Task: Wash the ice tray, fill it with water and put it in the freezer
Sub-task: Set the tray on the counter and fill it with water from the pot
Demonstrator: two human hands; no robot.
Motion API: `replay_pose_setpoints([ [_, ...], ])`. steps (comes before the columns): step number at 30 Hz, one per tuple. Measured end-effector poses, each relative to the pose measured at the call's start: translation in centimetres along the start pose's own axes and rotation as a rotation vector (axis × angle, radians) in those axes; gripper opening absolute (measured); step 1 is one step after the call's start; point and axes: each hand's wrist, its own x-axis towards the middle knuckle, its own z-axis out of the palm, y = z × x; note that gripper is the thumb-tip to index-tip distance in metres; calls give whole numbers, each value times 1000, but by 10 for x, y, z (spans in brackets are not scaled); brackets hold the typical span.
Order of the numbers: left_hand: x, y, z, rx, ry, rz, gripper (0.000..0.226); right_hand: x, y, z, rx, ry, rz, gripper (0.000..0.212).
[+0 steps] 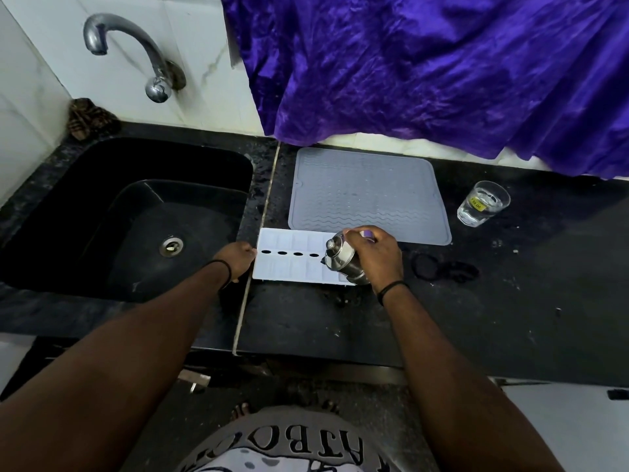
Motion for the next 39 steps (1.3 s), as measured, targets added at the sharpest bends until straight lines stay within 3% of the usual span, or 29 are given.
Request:
replay_pose_setpoints([
  [21,-2,1,2,-13,18,-18,20,-3,-1,-4,31,-5,-23,29],
  [26,1,0,3,-24,23,-21,23,-3,0,-9,141,5,26,33],
  [32,3,3,2,71,36,-10,26,1,6,-24,297,29,109,19],
  [39,5,3,3,148,74,-7,34,3,18,-38,206,63,119,35],
])
